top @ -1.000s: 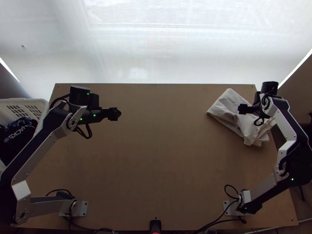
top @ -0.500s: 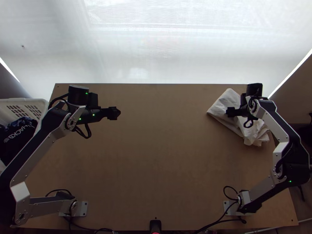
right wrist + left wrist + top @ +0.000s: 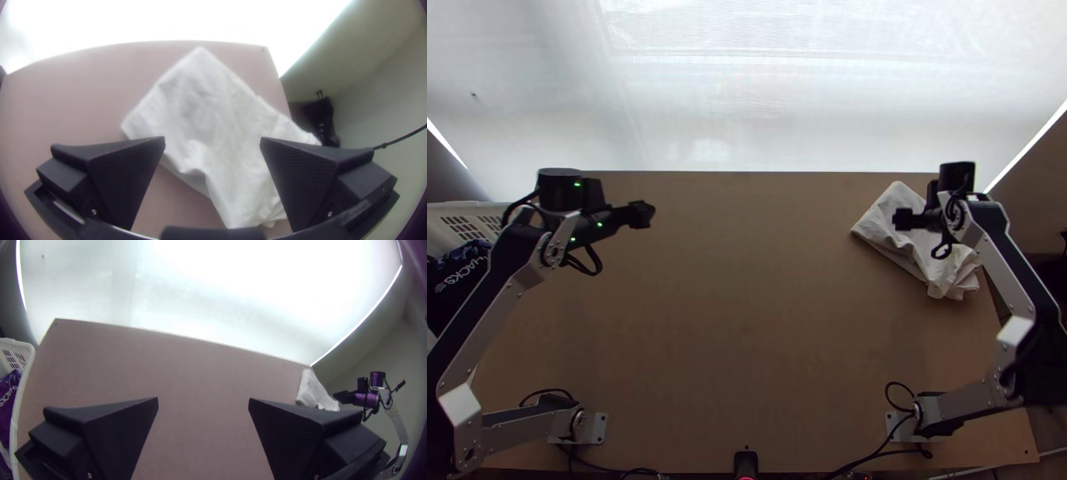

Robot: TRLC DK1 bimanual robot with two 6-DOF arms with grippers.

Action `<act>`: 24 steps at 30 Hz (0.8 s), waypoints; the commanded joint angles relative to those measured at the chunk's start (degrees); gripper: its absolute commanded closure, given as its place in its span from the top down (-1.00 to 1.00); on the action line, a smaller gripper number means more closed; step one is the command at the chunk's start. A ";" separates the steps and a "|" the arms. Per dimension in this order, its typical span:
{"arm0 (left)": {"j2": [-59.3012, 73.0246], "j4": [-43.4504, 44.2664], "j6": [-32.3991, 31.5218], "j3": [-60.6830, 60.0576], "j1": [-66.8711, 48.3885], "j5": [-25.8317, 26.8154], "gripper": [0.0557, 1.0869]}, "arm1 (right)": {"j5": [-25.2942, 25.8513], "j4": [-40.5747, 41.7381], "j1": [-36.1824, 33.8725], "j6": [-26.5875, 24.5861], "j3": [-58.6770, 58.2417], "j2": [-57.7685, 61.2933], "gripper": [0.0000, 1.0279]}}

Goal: Fold the t-shirt

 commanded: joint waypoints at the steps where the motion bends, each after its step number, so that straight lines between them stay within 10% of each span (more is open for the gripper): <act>1: -8.81 9.92 0.47 -1.66 7.45 -3.58 0.92 | 0.03 -1.86 7.41 1.25 11.80 -16.01 0.93; 12: -35.88 15.29 1.61 -18.27 23.53 -3.58 0.92 | 0.47 -0.19 13.82 -0.24 4.24 -35.17 0.93; 24: -65.76 31.11 6.27 -47.19 28.98 -3.32 0.92 | 5.39 30.66 14.44 0.11 -34.52 -69.00 0.93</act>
